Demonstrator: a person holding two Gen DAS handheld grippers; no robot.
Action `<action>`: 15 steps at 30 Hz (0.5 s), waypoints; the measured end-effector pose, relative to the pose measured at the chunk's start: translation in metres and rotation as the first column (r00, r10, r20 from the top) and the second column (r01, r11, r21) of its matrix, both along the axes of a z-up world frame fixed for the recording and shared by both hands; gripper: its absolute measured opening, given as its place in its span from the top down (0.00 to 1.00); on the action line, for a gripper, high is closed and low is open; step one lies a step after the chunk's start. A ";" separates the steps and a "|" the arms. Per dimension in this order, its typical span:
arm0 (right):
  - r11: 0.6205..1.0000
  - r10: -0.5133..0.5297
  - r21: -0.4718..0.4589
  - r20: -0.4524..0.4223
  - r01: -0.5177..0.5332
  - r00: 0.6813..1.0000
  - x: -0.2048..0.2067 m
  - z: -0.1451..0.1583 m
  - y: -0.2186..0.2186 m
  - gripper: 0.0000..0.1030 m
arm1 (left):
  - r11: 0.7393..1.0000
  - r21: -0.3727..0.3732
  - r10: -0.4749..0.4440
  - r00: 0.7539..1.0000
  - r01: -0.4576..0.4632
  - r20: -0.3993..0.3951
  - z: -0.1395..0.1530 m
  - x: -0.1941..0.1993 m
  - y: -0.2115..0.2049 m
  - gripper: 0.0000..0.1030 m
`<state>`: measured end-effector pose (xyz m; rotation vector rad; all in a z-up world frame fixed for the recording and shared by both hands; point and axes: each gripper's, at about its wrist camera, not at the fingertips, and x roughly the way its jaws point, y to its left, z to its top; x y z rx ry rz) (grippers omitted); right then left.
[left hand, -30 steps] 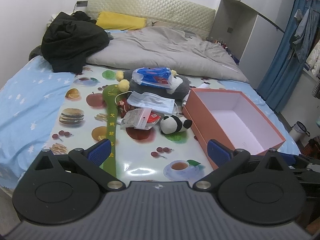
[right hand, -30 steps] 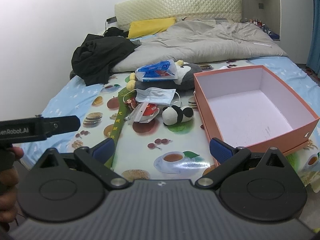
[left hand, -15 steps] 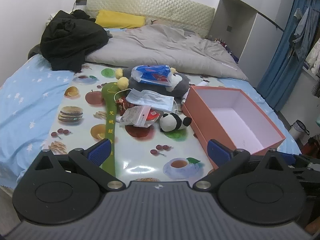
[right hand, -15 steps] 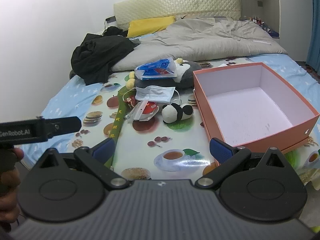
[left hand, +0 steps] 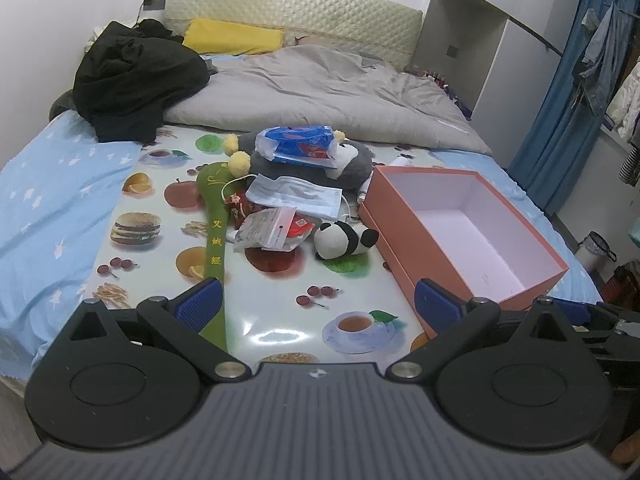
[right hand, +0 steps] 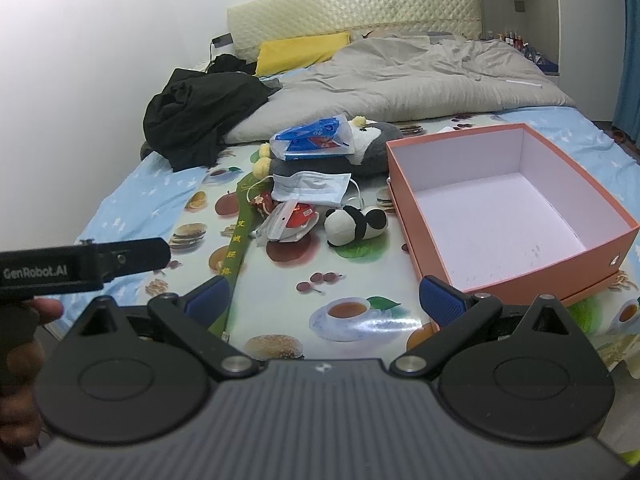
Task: Organize soft objects
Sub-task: 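Move both grippers toward the pile of soft items on the bed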
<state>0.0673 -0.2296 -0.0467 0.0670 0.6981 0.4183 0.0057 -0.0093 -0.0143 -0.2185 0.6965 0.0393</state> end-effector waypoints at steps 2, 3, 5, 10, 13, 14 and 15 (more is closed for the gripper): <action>1.000 -0.002 0.001 -0.007 0.002 1.000 0.001 -0.001 0.000 0.00 | 1.000 -0.011 -0.005 1.000 0.005 -0.012 -0.002 0.003 0.001 0.00; 1.000 -0.004 0.001 -0.010 0.004 1.000 0.002 -0.002 0.000 0.00 | 1.000 -0.022 -0.014 1.000 0.014 -0.016 -0.003 0.006 0.002 0.00; 1.000 -0.007 0.001 -0.020 0.007 1.000 0.005 -0.002 0.001 0.00 | 0.999 -0.042 -0.026 1.000 0.025 -0.014 -0.004 0.008 0.004 0.00; 1.000 -0.007 0.001 -0.038 0.008 0.999 0.010 -0.005 0.003 0.00 | 0.999 -0.028 -0.035 0.999 0.034 -0.031 -0.007 0.017 0.007 0.00; 1.000 -0.008 0.003 -0.053 0.008 0.999 0.017 -0.008 0.004 0.00 | 0.999 -0.016 -0.036 0.998 0.035 -0.050 -0.008 0.025 0.009 0.00; 1.000 -0.008 0.001 -0.056 0.009 0.998 0.019 -0.008 0.005 0.00 | 0.999 -0.013 -0.037 0.998 0.036 -0.052 -0.008 0.027 0.010 0.00; 1.000 -0.011 -0.001 -0.058 0.011 0.998 0.022 -0.009 0.005 0.00 | 0.999 -0.014 -0.037 0.998 0.036 -0.053 -0.008 0.030 0.012 0.00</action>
